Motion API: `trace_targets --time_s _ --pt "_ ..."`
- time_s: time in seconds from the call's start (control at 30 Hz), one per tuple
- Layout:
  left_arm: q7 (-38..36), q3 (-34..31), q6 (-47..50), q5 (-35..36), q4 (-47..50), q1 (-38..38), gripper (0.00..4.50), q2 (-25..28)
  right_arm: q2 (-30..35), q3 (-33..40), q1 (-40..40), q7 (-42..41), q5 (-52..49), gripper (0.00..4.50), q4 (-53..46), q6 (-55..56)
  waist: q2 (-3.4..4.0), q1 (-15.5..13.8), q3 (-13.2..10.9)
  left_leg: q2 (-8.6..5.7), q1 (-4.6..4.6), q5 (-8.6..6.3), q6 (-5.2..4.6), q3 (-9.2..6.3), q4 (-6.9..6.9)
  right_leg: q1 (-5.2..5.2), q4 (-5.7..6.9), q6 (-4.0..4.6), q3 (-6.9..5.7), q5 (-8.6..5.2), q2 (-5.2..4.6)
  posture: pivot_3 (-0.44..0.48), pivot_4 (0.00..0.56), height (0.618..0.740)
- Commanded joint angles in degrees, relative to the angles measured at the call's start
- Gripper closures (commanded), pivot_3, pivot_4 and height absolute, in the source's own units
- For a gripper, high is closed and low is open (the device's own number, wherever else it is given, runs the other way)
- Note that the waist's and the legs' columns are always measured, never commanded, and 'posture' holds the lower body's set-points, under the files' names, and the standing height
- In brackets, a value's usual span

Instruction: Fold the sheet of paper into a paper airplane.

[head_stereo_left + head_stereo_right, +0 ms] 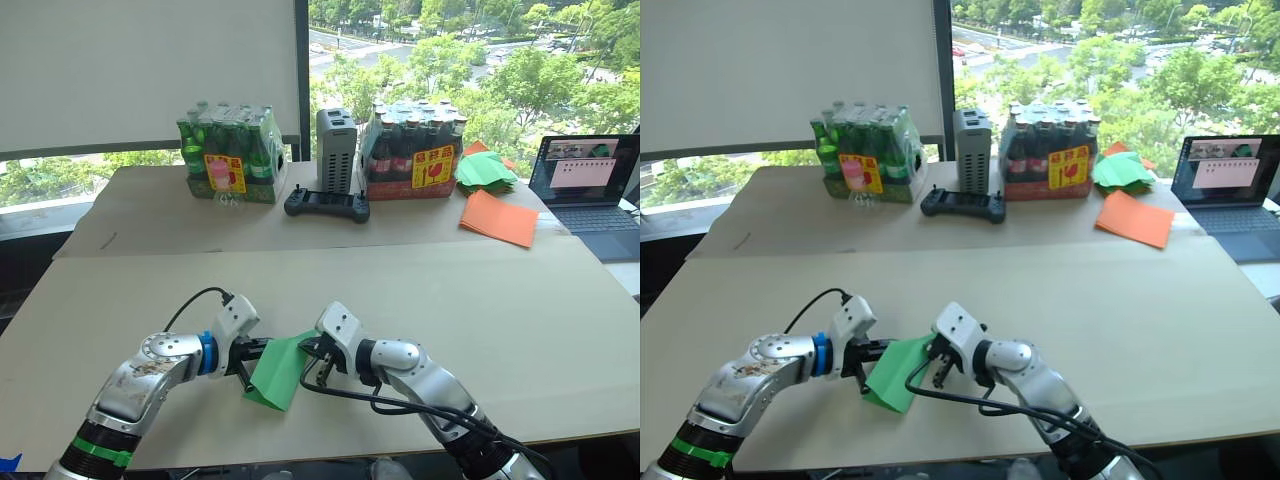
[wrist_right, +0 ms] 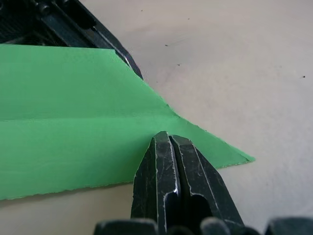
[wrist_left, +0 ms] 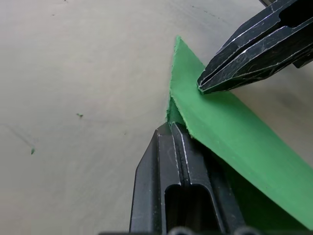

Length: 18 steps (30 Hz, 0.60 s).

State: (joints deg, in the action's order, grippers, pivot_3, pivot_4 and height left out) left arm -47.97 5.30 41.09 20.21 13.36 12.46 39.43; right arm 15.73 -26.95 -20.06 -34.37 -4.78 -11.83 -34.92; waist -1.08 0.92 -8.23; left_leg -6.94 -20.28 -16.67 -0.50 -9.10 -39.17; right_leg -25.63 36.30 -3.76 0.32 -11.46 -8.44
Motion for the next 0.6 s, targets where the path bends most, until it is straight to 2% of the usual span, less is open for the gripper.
trace_targets --time_s 0.03,0.23,0.37,0.6 --pt "-0.9 -4.3 -1.9 0.7 1.3 2.9 4.48 2.4 0.5 -1.5 -0.2 -0.9 1.2 4.5 -0.1 0.7 0.0 -0.1 0.0 -0.01 -0.01 0.0 0.0 0.02 0.0 -0.03 0.03 0.0 0.02 0.0 0.0 0.0 0.15 0.696" --pt "-3.2 -2.5 -2.9 1.7 3.8 3.0 4.48 2.4 0.5 -1.4 0.0 -1.5 1.5 4.5 -0.3 0.9 -0.02 0.0 0.0 -0.01 -0.04 -0.01 -0.01 0.16 0.0 -0.09 0.0 -0.02 0.13 0.02 -0.01 0.0 0.15 0.696" --pt "-3.6 2.4 -6.0 -1.3 2.9 -1.2 4.48 1.3 0.4 -1.3 -0.1 -1.4 1.5 4.5 -0.9 0.5 -0.02 0.1 0.0 -0.01 -0.03 -0.03 -0.04 0.32 0.01 -0.18 0.0 -0.04 0.28 0.03 0.0 0.0 0.15 0.696" --pt "-3.1 6.3 -10.8 -5.6 -2.6 -1.1 4.48 0.1 1.0 -0.2 0.0 -1.9 0.8 4.5 -3.1 0.6 -0.09 -0.2 0.1 0.0 -0.04 -0.09 -0.14 0.35 0.0 -0.21 0.06 -0.02 0.29 0.11 0.0 0.0 0.15 0.696"
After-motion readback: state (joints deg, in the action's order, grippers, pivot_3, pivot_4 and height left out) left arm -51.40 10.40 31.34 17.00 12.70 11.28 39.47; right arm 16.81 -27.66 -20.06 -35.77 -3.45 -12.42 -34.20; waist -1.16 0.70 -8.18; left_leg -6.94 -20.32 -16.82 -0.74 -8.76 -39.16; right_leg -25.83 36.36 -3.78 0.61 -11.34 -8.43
